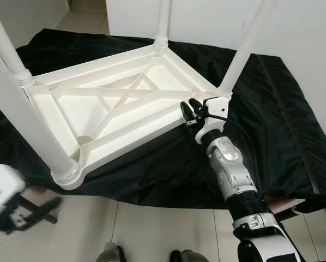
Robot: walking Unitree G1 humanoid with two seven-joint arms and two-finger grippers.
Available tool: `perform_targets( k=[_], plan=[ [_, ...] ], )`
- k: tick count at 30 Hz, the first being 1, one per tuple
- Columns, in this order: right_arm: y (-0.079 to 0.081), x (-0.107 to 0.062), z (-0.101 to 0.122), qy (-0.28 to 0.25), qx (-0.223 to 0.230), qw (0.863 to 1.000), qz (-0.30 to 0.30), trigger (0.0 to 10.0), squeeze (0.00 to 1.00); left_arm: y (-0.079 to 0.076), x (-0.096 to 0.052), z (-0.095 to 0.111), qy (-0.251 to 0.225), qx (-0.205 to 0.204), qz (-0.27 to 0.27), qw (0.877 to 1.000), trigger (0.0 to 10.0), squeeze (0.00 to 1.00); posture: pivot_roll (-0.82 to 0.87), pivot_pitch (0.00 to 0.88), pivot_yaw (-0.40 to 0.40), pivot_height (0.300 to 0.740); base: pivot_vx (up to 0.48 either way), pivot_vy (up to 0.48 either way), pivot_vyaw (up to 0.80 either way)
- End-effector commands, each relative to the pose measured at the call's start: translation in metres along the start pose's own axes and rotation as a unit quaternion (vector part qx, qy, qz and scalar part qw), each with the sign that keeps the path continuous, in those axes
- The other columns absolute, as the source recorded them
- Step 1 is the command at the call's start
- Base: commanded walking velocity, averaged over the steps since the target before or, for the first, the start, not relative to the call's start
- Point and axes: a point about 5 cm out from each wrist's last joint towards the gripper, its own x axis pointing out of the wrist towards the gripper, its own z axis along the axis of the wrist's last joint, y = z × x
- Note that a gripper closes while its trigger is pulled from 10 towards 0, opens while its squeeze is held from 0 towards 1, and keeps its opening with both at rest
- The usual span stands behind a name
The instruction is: Building children table
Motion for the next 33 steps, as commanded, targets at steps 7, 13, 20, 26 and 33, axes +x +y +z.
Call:
perform_targets(
  k=[7, 13, 20, 26, 33],
  plan=[
    [-0.002, 0.000, -0.002, 0.000, -0.001, 1.000, -0.007, 10.0, 0.00, 0.037, 0.011, 0.000, -0.025, 0.005, 0.107, 0.994, 10.0, 0.00, 0.03, 0.119, -0.029, 0.740, 0.000, 0.000, 0.00],
    [-0.001, -0.004, -0.006, 0.004, 0.000, 1.000, -0.012, 10.0, 0.00, 0.026, 0.042, 0.021, -0.130, -0.032, 0.130, 0.982, 10.0, 0.00, 0.02, 0.121, -0.023, 0.740, 0.000, 0.000, 0.00],
    [0.003, -0.008, -0.009, 0.005, 0.003, 1.000, -0.011, 10.0, 0.00, 0.041, 0.053, 0.028, -0.157, -0.032, 0.205, 0.966, 10.0, 0.00, 0.00, 0.122, -0.023, 0.740, 0.000, 0.000, 0.00],
    [0.001, -0.009, -0.009, 0.008, 0.000, 1.000, -0.013, 10.0, 0.00, 0.059, 0.046, 0.026, -0.143, -0.019, 0.245, 0.959, 10.0, 0.00, -0.01, 0.121, -0.022, 0.740, 0.000, 0.000, 0.00],
    [-0.008, -0.010, -0.016, 0.030, -0.003, 0.998, -0.058, 10.0, 0.00, 0.073, 0.053, 0.031, -0.164, -0.027, 0.314, 0.935, 10.0, 0.00, -0.01, 0.117, -0.029, 0.740, 0.000, 0.000, 0.00]
  ],
)
